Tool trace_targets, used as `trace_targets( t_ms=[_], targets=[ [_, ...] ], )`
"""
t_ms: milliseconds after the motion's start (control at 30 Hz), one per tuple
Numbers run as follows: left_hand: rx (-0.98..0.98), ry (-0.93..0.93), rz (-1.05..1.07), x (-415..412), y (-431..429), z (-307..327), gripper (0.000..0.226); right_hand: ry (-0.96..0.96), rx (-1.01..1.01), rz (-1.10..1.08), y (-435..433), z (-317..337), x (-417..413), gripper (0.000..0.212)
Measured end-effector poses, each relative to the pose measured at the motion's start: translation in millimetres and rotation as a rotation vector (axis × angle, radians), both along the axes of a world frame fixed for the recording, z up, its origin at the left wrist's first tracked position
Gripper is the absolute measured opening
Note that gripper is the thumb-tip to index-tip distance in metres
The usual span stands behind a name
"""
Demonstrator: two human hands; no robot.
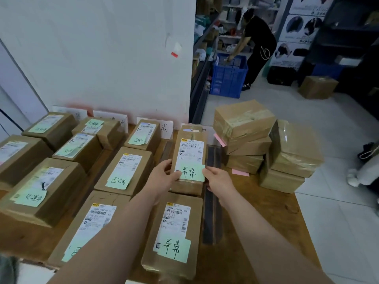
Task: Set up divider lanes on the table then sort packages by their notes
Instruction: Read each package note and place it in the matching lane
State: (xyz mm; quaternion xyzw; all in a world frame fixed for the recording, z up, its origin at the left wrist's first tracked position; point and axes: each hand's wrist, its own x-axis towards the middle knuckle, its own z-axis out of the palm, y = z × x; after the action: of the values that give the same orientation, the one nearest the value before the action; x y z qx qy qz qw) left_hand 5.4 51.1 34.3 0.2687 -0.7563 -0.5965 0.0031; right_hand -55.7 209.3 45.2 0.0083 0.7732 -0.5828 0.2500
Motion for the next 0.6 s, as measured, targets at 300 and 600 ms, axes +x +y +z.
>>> trace_targets(
  t_ms=[300,600],
  targets=[
    [-0.049,0.021,-0.049,6.2,-14.2,7.1,0.052,0.051,0.038,-0.093,-19.9,-3.2,7.0,0.027],
    [-0.07,0.047,-0.08,5.1,-29.8,14.9,0.049,0.12,0.143,-0.105,-35.6,-4.2,5.7,0.016]
  ],
)
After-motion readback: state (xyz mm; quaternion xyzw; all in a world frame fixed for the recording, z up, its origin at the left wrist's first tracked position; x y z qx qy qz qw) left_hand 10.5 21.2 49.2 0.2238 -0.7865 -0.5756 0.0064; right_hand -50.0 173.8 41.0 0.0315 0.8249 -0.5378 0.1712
